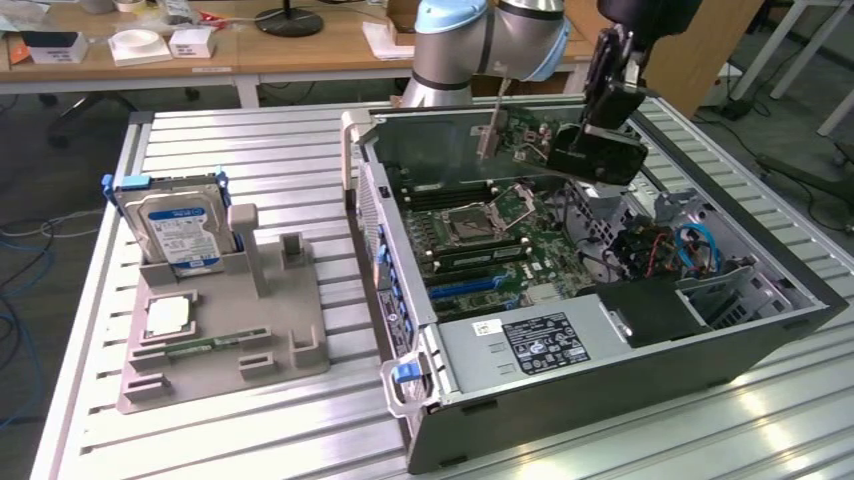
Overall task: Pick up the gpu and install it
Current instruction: 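Insert the gpu into the slot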
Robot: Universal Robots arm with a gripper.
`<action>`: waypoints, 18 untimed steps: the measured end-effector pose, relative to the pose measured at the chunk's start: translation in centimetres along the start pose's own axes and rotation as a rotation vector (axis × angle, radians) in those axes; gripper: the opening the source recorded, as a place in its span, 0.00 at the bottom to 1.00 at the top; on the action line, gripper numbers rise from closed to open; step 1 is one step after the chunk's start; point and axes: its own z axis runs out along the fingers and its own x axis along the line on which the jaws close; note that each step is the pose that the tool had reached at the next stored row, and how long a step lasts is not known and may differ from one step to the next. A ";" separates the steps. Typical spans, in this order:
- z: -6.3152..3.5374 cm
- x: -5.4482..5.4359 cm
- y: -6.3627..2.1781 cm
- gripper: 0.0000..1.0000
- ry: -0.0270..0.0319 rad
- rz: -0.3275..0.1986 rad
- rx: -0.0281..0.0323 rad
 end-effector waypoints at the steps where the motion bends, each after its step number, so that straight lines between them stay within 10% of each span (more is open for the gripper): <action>1: 0.00 0.0 -0.02 0.26 0.0007 -0.041 0.0003; 18: 0.00 0.2 -0.10 0.26 0.0039 -0.233 0.0013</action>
